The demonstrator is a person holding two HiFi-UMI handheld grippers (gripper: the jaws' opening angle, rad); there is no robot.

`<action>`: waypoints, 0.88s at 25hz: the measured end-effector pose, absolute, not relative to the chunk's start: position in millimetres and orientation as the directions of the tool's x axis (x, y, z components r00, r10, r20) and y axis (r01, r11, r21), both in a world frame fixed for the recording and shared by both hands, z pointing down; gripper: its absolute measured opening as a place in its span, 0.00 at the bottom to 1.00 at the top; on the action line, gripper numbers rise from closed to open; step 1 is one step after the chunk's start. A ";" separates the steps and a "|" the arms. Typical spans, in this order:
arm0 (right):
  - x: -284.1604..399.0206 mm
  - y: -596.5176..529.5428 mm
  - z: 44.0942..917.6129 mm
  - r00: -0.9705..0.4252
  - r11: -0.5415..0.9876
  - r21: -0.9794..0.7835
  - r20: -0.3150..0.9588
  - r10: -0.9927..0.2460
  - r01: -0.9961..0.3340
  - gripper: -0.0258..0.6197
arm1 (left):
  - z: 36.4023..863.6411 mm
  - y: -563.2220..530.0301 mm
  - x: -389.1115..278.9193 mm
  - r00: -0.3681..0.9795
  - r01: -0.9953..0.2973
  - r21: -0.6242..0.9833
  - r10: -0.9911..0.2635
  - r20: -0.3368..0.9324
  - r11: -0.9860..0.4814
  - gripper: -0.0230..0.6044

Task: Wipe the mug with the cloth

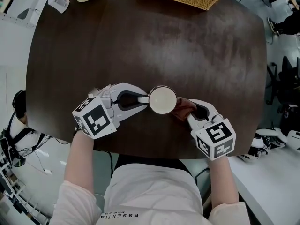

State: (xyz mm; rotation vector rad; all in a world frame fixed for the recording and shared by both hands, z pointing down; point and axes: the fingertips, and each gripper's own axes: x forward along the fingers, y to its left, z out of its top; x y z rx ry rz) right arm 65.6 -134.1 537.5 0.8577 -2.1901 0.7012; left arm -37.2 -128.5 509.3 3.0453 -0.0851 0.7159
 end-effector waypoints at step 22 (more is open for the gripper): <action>28.6 -133.8 549.1 -0.497 0.806 -0.085 0.824 -0.273 -0.585 0.16 | 508.4 -129.9 -37.8 0.890 -0.130 0.035 -0.101 0.445 -0.991 0.16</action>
